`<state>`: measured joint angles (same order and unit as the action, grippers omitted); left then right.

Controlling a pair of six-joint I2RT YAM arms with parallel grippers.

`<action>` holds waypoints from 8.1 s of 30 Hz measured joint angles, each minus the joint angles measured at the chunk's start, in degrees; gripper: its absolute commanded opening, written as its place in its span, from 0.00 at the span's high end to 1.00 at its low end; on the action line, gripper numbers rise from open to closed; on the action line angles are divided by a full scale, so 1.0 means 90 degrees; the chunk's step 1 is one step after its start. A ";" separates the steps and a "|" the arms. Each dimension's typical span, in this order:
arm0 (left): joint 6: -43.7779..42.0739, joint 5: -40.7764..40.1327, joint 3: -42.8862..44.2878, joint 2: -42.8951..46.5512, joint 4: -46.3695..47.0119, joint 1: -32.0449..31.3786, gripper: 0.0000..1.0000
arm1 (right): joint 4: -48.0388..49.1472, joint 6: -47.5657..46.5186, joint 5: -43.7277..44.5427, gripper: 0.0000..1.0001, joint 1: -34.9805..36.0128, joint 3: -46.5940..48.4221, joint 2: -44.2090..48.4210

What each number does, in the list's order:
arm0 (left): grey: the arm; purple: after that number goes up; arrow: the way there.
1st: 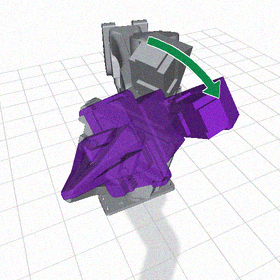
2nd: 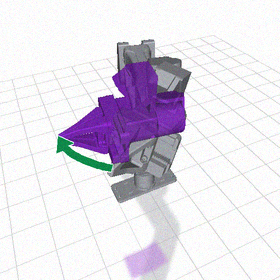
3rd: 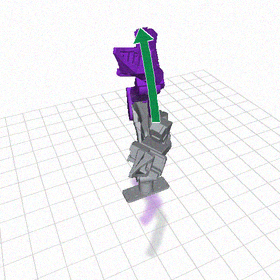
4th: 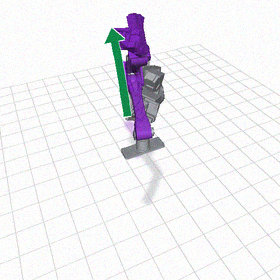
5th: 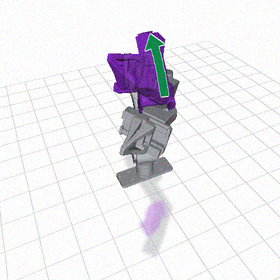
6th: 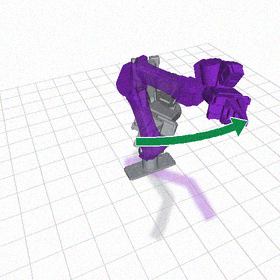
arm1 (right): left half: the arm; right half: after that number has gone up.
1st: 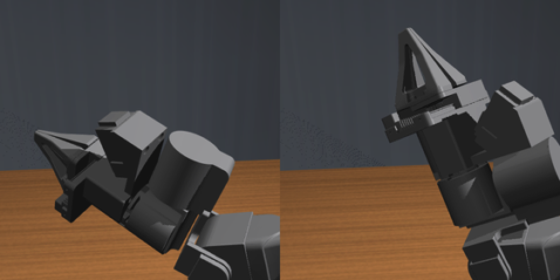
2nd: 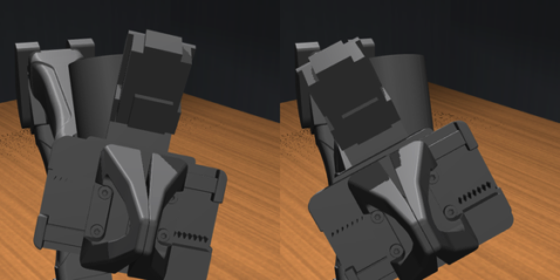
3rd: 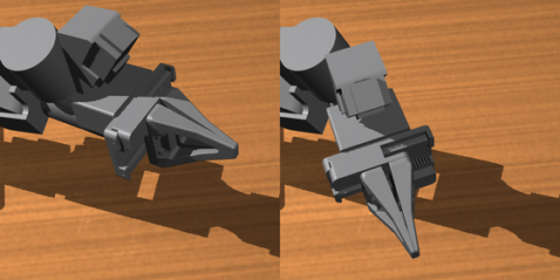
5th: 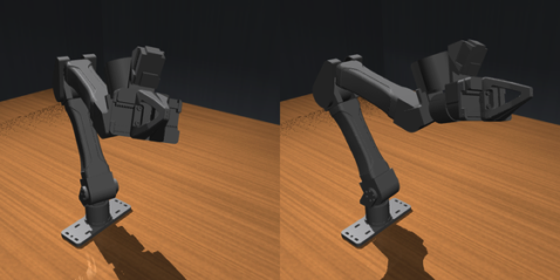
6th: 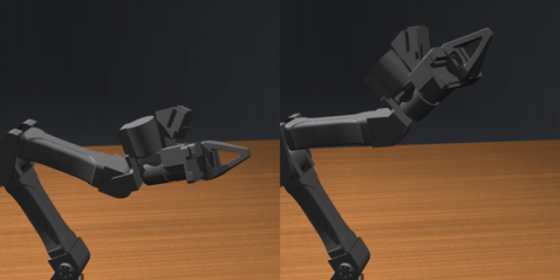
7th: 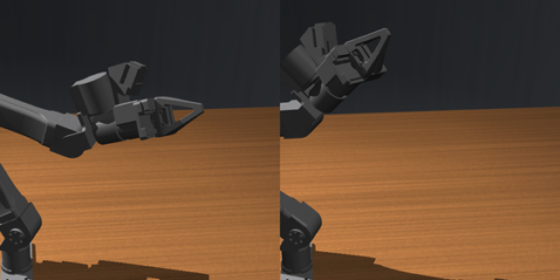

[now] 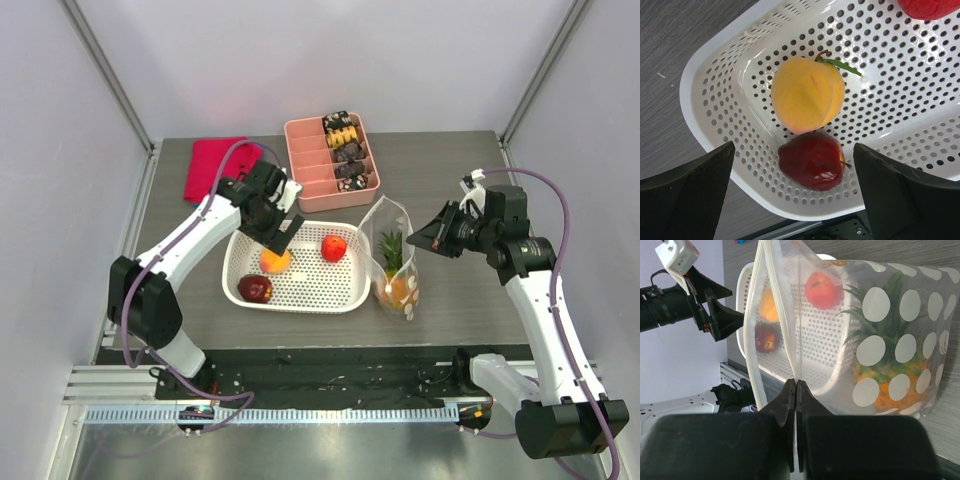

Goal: Place the food in the zip-top bag and seal the zipper
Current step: Pick up the fake fruit from the bin, then place the fake fruit in the zipper food storage bag, then pick up the fake fruit from the bin, then place the fake fruit in the zipper food storage bag, then pick up the fake fruit from the bin.

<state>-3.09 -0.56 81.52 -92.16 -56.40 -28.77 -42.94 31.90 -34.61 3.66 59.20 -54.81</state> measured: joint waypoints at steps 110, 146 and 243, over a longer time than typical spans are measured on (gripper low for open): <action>-0.2936 0.0427 -0.1834 0.0580 -0.0335 -0.0049 0.04 | -0.0148 -0.0155 0.0002 0.99 -0.0005 0.0197 -0.0364; -0.0002 0.3211 0.3451 -0.0381 0.0668 -0.1498 0.36 | -0.0155 -0.0216 0.0005 0.99 -0.0017 0.0250 -0.0525; 0.2572 0.0794 -0.0408 -0.1846 0.4007 -0.1535 0.50 | -0.0668 -0.0896 0.0398 0.99 -0.0129 0.0483 -0.0299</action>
<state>20.05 6.59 77.84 -108.77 -20.34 -42.59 -48.95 23.83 -31.03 2.50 63.55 -57.49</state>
